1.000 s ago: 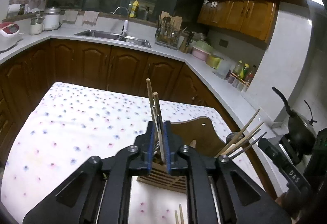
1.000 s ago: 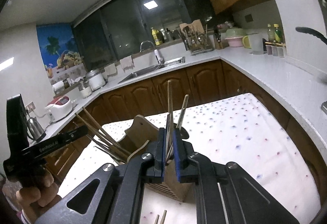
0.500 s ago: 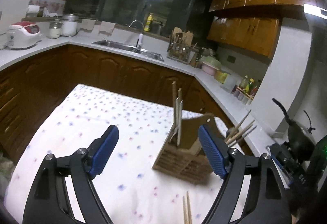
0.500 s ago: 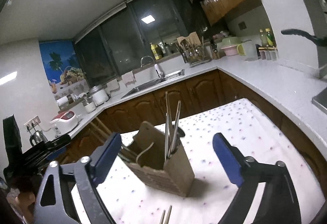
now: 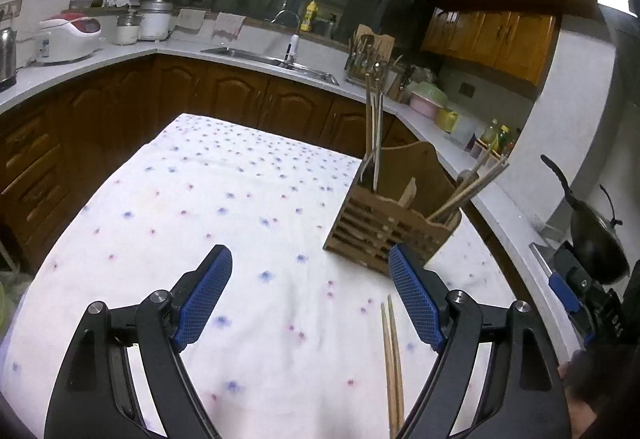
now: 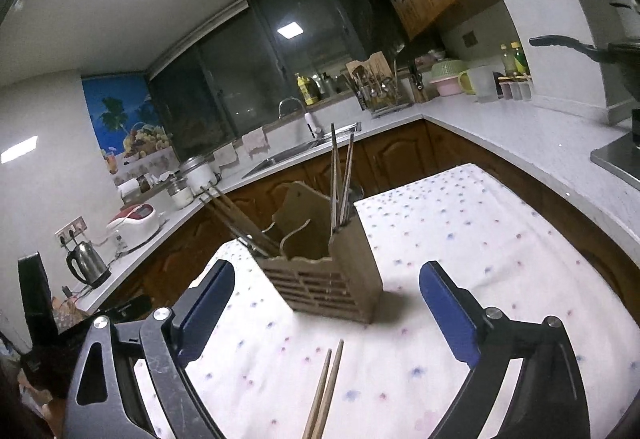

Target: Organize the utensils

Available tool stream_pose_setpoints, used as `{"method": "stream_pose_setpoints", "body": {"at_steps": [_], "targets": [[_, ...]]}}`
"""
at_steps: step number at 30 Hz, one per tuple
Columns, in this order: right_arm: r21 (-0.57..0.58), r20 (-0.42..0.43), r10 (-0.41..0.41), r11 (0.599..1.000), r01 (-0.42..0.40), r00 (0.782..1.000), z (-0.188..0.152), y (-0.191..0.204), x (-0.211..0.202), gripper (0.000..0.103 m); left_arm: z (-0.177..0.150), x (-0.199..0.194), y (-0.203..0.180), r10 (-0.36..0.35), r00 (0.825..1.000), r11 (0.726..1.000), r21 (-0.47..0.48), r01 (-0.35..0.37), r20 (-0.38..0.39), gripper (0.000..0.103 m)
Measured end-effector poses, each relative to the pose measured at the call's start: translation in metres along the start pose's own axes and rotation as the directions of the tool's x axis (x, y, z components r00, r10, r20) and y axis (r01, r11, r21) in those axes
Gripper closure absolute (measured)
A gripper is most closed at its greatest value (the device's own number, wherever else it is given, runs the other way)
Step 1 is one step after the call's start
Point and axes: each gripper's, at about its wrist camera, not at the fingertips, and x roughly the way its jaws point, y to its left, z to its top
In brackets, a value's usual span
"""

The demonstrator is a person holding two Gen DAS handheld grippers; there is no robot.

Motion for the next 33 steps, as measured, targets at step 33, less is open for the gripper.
{"method": "stream_pose_setpoints", "body": {"at_steps": [33], "targets": [[-0.201,0.102,-0.040,0.978,0.060,0.994,-0.091,0.014,-0.074,0.000,-0.100,-0.067,-0.005,0.125,0.979,0.974,0.166,-0.152,0.161,0.000]]}}
